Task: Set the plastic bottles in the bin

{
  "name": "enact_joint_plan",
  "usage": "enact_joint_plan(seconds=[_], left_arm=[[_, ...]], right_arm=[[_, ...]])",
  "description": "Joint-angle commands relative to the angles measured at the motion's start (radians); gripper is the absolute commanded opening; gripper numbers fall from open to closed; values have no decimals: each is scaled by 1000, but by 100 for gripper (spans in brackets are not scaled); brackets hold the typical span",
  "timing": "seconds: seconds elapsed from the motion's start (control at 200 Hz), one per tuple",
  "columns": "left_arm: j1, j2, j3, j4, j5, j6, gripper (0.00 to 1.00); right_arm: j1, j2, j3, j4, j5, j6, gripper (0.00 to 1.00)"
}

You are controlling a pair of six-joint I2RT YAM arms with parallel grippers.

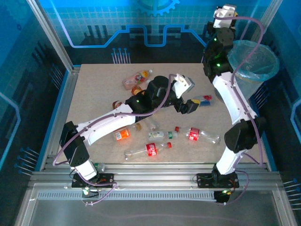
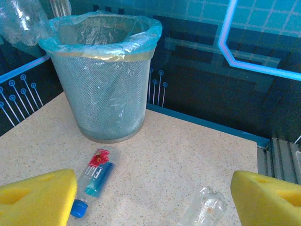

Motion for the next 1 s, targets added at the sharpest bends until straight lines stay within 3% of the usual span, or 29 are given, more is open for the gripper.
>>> enact_joint_plan(seconds=[0.0, 0.3, 0.475, 0.72, 0.865, 0.995], left_arm=[[-4, -43, -12, 4, -31, 37, 87], [-2, -7, 23, -23, -56, 0, 88], [-1, 16, 51, -50, -60, -15, 88], [2, 80, 115, -98, -51, -20, 89], [4, 124, 139, -93, -36, -44, 89], [7, 156, 145, -78, -5, -82, 89]], right_arm=[[7, 91, 141, 133, 133, -177, 0], [16, 455, 694, 132, 247, -454, 0], [8, 699, 1035, 108, 251, -508, 0], [-3, 751, 1004, 279, 255, -597, 0], [10, 776, 999, 408, 247, -732, 0], [14, 781, 1016, 386, 255, -759, 0]])
